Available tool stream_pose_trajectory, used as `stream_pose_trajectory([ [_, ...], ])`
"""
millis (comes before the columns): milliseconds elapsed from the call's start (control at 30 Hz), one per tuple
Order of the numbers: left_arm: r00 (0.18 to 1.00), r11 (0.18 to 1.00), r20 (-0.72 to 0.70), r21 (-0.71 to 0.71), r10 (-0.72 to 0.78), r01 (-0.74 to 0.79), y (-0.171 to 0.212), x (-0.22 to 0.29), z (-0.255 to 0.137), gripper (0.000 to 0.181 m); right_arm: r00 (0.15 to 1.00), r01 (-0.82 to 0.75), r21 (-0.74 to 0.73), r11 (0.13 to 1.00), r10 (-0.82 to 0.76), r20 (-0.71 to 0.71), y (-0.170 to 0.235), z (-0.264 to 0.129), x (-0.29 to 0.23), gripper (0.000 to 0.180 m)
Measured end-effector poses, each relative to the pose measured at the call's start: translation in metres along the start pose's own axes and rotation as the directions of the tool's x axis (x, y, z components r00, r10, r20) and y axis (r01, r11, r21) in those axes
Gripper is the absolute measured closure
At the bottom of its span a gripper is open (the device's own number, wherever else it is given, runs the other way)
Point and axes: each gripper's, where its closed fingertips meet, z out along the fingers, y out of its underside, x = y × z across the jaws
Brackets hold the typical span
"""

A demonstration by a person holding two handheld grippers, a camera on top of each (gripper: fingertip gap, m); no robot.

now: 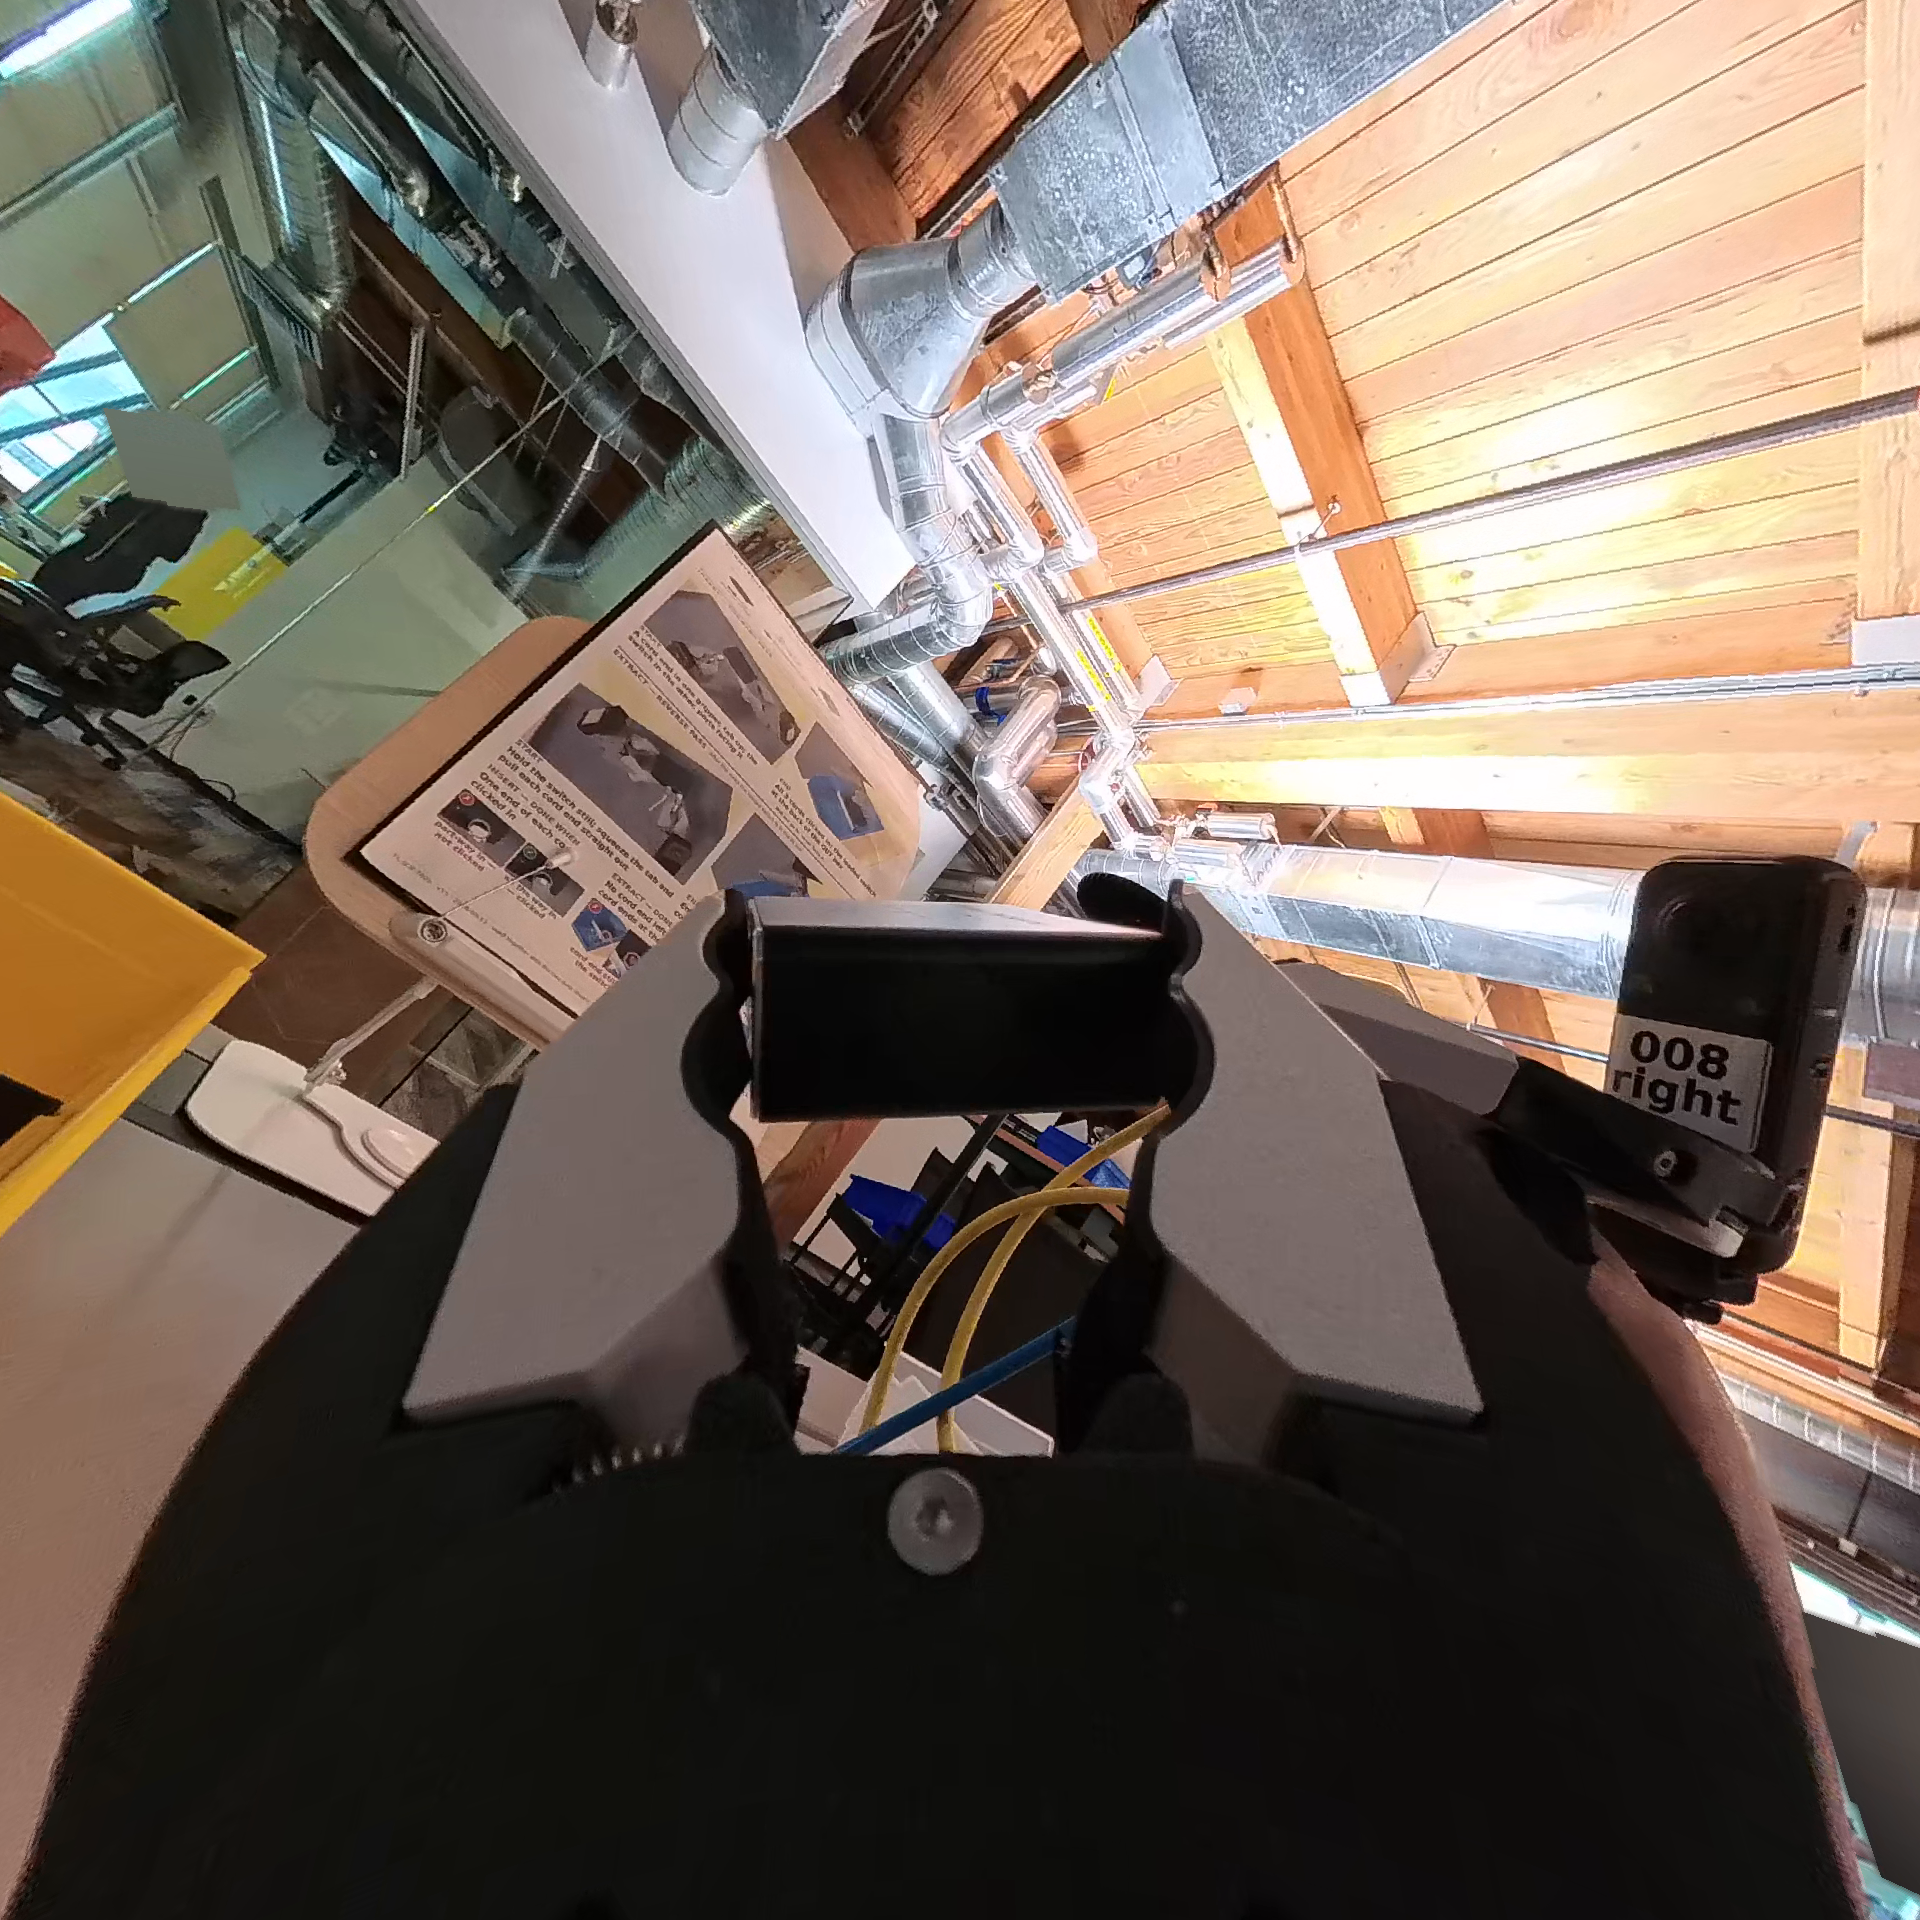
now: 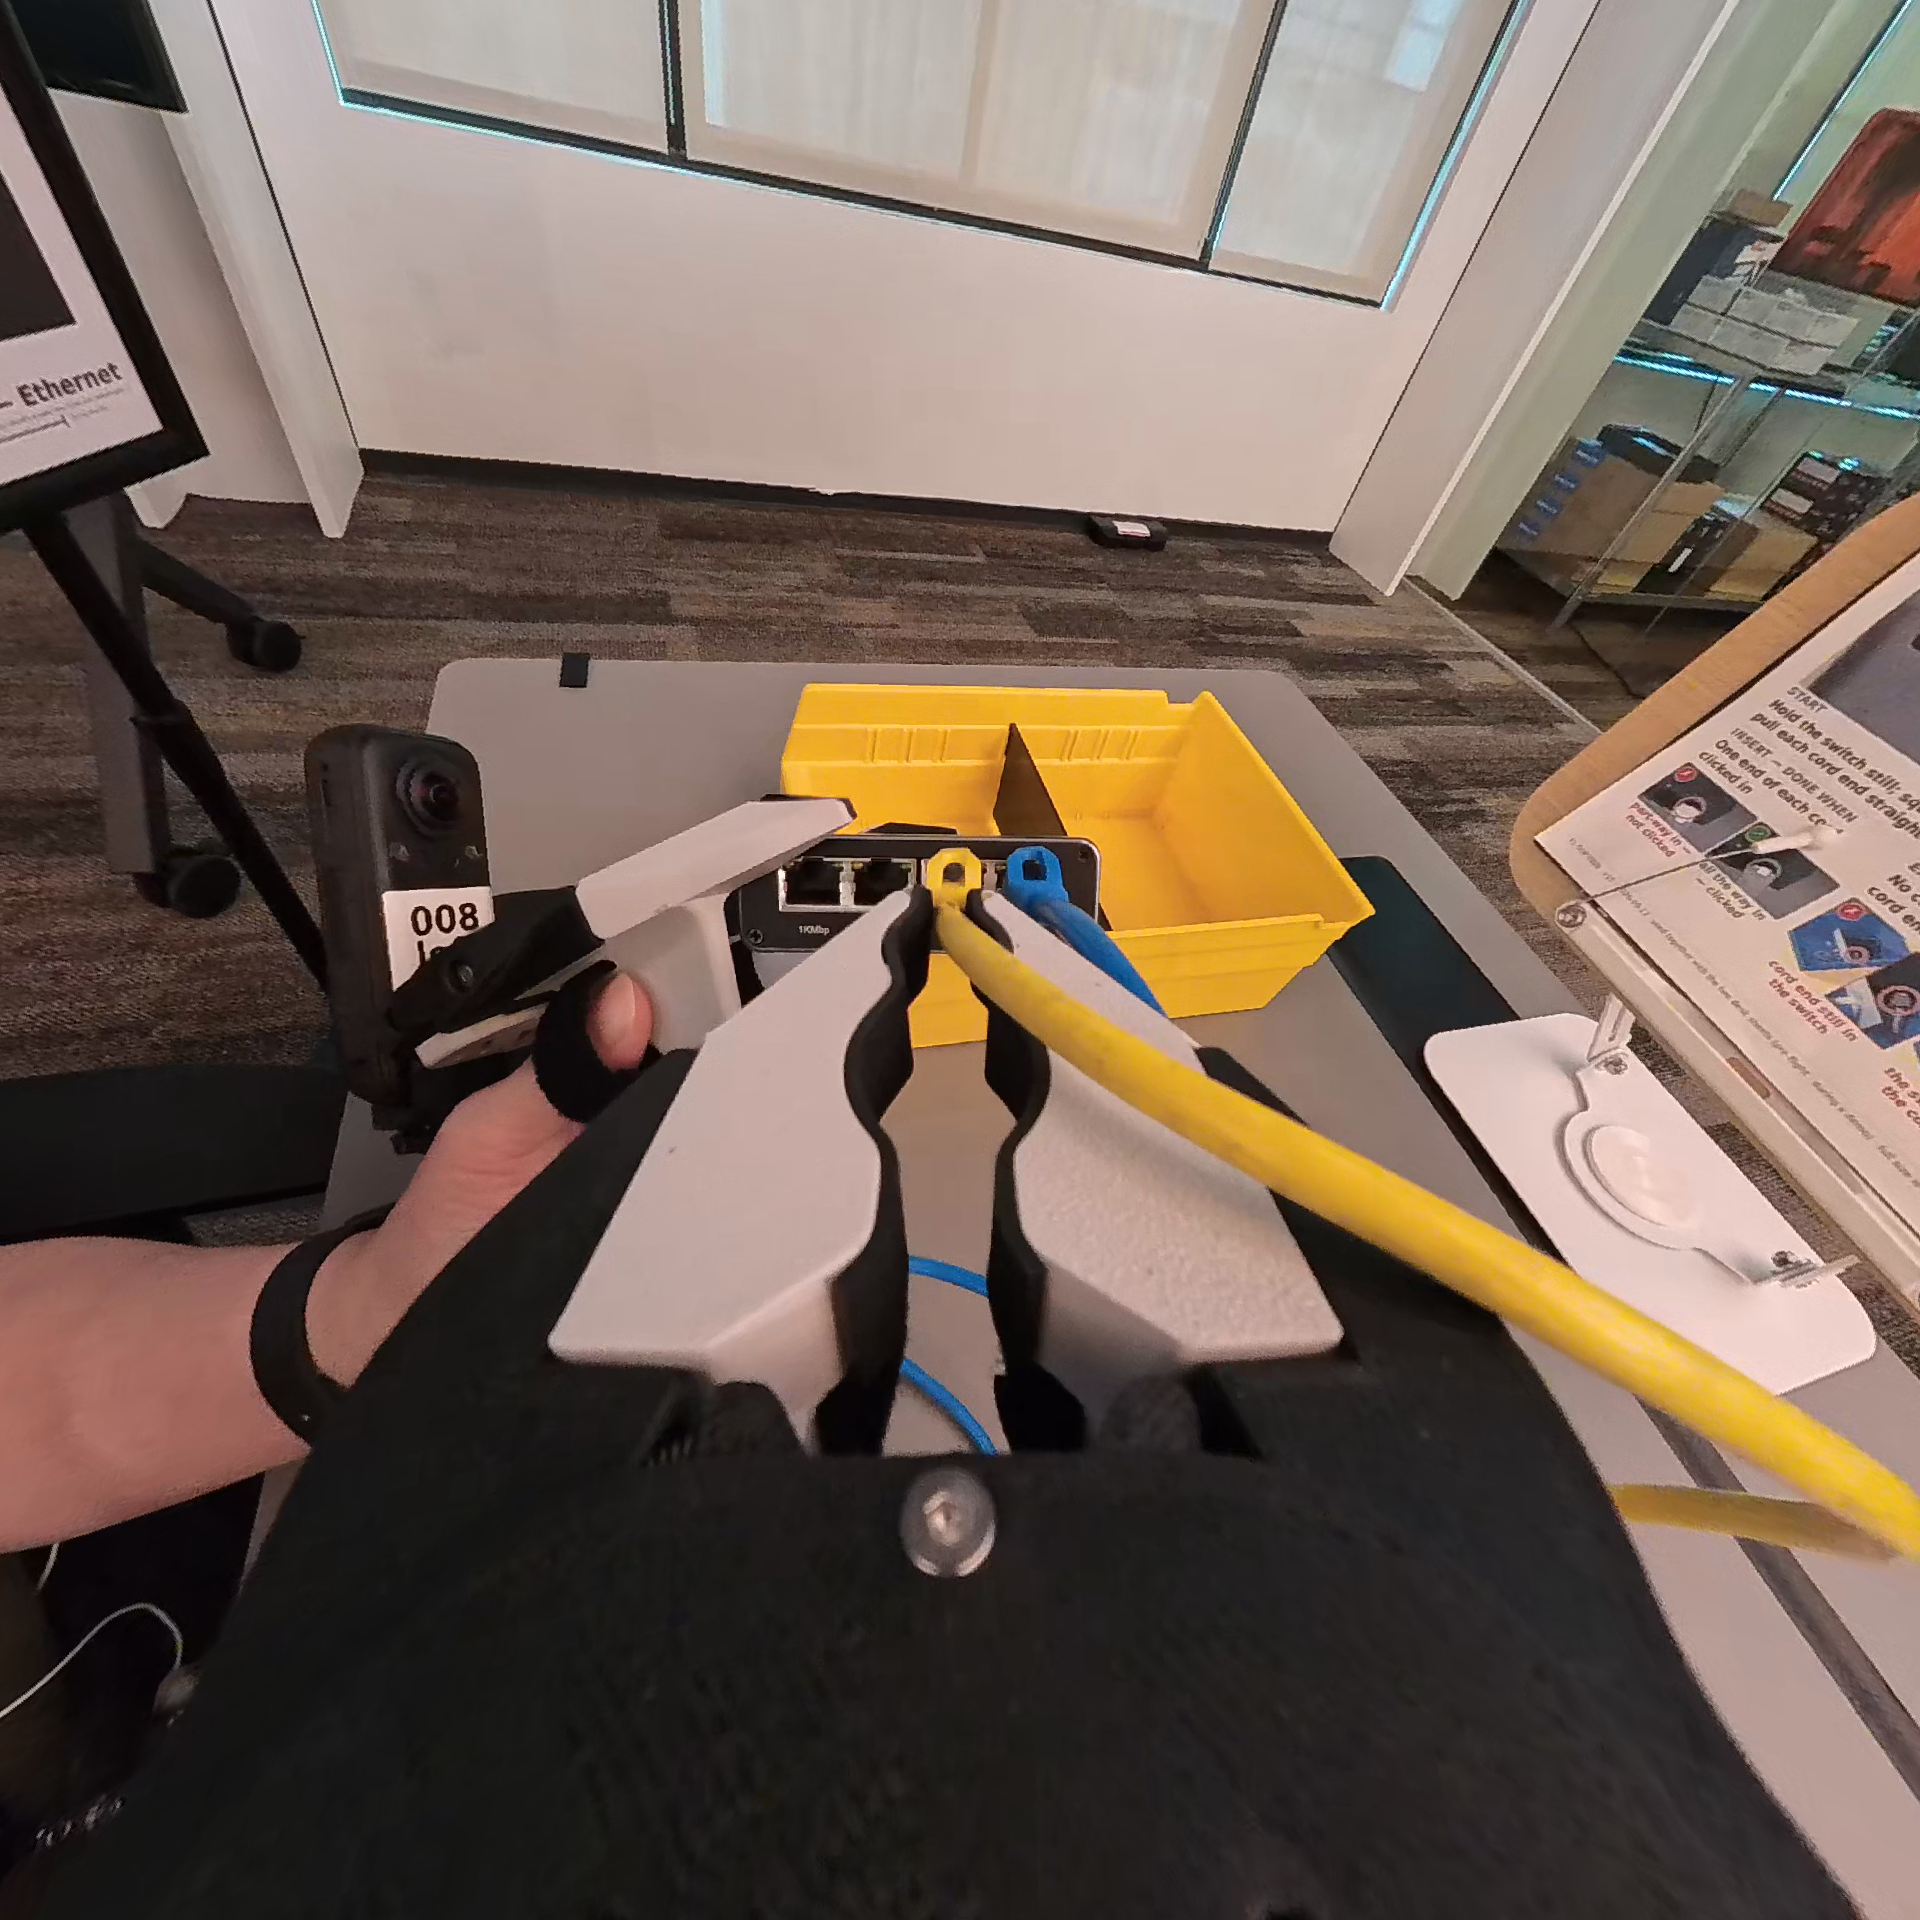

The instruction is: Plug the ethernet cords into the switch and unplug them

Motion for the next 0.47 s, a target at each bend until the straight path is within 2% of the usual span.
stream_pose_trajectory([
  [167, 1.000, 1.000, -0.005, -0.007, 0.013, -0.013, 0.000, 0.000, 0.000, 0.103, 1.000, 0.021, -0.015, 1.000, -0.020, 0.010, 0.002, 0.000, -0.002, 0.172],
  [467, 0.990, 0.991, -0.038, 0.007, 0.135, -0.135, -0.005, 0.014, 0.000, 0.102, 0.995, 0.103, -0.005, 0.995, -0.103, 0.003, -0.002, -0.007, -0.004, 0.174],
])
